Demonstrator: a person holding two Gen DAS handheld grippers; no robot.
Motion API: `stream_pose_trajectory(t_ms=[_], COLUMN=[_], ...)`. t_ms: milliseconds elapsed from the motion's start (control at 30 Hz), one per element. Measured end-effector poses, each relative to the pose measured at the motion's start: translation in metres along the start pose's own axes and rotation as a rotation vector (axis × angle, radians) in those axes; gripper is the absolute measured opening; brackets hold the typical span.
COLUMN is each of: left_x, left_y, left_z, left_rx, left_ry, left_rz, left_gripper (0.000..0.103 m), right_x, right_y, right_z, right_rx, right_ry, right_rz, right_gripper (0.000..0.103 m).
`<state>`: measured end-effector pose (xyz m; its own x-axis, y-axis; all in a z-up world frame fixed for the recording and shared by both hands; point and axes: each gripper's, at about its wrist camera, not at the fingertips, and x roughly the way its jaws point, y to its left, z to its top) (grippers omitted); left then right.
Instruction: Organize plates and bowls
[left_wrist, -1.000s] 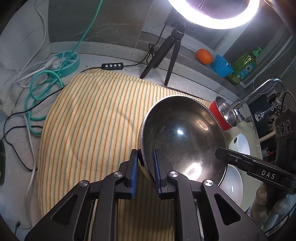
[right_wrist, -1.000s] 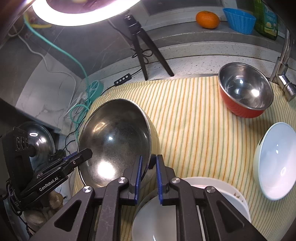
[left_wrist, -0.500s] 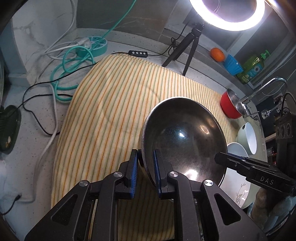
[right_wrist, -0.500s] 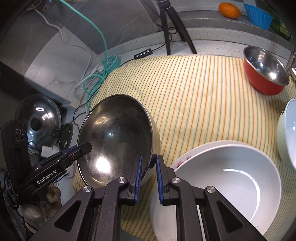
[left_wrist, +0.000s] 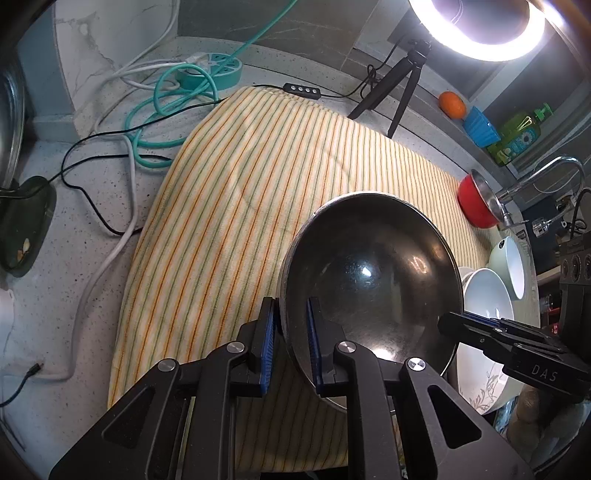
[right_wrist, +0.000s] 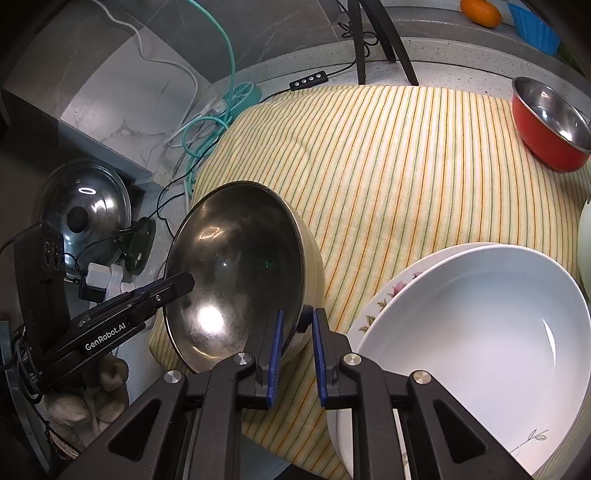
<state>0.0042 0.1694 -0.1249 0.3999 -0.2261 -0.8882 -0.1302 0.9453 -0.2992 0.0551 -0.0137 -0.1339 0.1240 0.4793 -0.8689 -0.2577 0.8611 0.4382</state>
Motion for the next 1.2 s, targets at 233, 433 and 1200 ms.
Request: stream_pose_trajectory(t_ms=[233,433,1200], left_x=[0.001,0.003,-0.032], left_y=[-0.001,-0.003,-0.019], left_z=[0.000,0.002,0.019], left_rx=[-0.003,0.011,-0.009], left_ry=[-0.002,0.003,-0.093], left_rz=[-0.003,0.008,-0.012], left_gripper=[0.015,0.015,0.015], right_x=[0.001,0.001,-0.059], right_y=[0.000,-0.001,-0.034], right_z=[-0.002,-0.003,0.007], right_rx=[-0.002,0.003,0.007], right_ry=[-0.001,0.001,-0.135], right_rz=[0.002,0.007,-0.028], right_gripper=[0.015,0.015,0.023])
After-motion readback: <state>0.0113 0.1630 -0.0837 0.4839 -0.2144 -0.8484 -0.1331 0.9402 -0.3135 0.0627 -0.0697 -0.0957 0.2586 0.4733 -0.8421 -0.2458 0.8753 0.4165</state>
